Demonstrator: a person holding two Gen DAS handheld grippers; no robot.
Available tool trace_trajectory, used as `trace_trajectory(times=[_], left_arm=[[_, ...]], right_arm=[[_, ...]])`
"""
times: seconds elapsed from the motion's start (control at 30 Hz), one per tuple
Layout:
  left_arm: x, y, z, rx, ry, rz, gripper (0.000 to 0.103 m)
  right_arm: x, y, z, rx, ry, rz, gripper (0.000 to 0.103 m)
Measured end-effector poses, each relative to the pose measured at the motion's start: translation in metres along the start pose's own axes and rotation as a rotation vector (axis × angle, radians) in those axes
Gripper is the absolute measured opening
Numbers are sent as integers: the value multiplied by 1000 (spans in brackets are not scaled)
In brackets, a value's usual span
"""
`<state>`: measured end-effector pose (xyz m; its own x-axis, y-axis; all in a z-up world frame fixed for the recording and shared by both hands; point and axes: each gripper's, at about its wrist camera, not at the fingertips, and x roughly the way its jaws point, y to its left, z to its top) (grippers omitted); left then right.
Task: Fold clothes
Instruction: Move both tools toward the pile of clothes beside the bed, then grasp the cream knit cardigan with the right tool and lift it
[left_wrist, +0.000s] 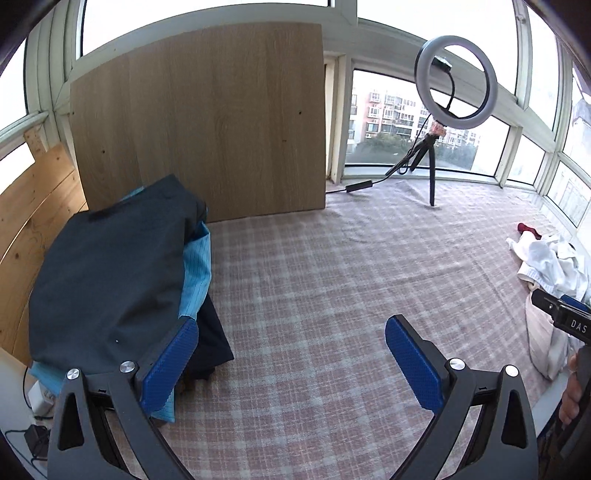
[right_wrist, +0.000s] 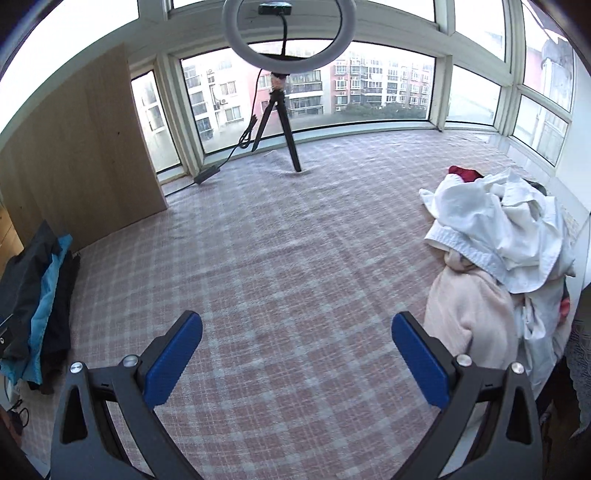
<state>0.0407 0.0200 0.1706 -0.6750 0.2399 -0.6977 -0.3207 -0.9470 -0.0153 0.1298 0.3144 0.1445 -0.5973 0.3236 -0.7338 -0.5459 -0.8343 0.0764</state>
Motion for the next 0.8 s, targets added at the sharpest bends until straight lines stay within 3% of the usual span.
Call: trace_trajectory(times=[0.3, 0.47, 0.67, 0.7, 0.77, 0.8], left_arm=[[-28, -46, 19, 120, -63, -105, 102], [-28, -70, 34, 146, -74, -166, 102], [-21, -96, 44, 146, -65, -155, 102], [-20, -99, 44, 145, -59, -148, 102], [-19, -107, 46, 142, -53, -119, 102], [-19, -111, 47, 140, -52, -100, 102]], right_arm=[[-60, -48, 8, 73, -114, -130, 103], [-69, -75, 4, 85, -119, -162, 103], [-15, -110, -13, 38, 25, -155, 101], [-1, -118, -20, 39, 59, -144, 99], [24, -138, -35, 66, 123, -101, 87], [34, -149, -41, 79, 147, -70, 86]])
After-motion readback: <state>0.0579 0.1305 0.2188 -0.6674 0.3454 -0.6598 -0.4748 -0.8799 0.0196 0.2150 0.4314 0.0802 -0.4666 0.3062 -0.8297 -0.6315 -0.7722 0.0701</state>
